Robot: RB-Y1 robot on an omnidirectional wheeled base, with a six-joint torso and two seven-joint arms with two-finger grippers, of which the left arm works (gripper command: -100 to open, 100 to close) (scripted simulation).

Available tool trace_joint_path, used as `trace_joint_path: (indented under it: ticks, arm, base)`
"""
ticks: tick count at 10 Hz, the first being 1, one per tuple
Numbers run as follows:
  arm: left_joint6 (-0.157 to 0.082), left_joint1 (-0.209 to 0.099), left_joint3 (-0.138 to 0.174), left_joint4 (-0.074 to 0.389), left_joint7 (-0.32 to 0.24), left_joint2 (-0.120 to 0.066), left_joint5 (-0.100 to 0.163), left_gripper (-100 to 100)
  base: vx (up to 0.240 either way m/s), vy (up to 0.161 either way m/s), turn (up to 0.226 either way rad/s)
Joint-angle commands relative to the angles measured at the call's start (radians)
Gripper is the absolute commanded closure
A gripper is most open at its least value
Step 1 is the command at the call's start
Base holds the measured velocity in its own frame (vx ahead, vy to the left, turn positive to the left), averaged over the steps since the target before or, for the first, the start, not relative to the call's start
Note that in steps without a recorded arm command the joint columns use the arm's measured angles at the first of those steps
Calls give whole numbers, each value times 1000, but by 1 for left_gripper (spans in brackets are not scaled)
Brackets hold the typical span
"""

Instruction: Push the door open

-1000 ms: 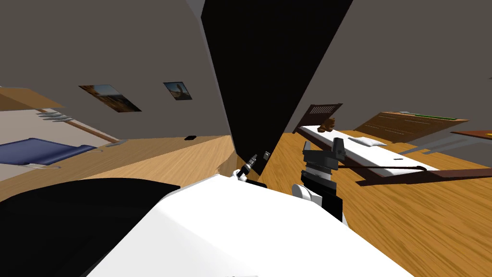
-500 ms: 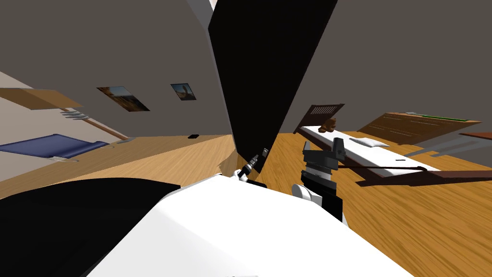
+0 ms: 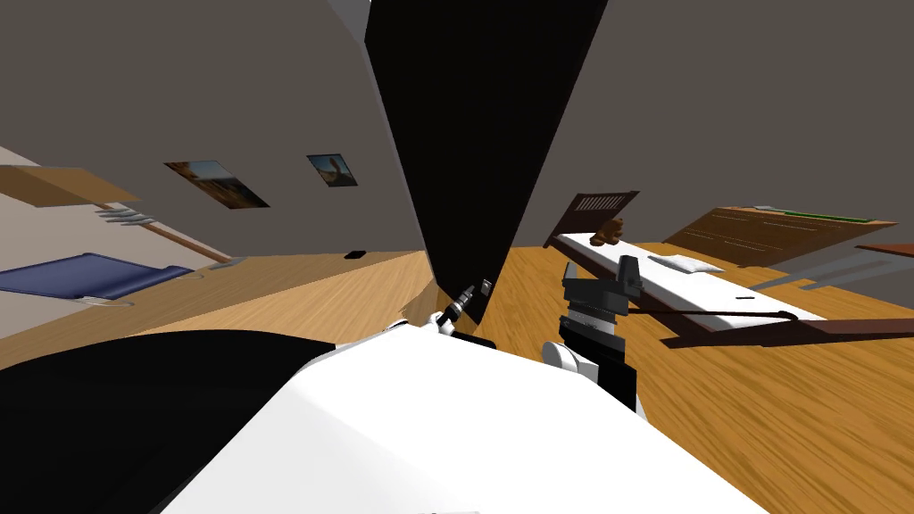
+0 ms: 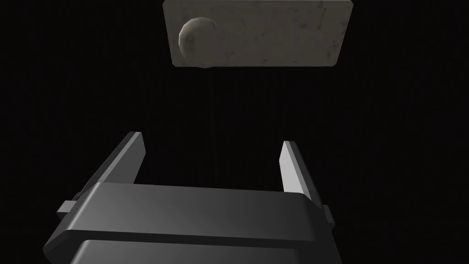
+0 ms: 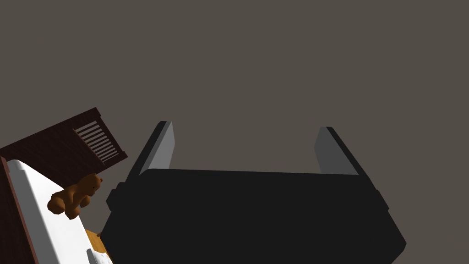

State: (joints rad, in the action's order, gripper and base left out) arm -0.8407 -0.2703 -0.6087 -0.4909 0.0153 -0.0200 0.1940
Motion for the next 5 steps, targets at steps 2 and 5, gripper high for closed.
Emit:
trace_joint_path:
  ticks: [2, 5]
  arm:
    - [-5, -9, 8, 11, 0, 15, 4, -100]
    - [8, -5, 10, -9, 1, 36, 5, -100]
  base:
    - [146, -128, -43]
    - [136, -125, -3]
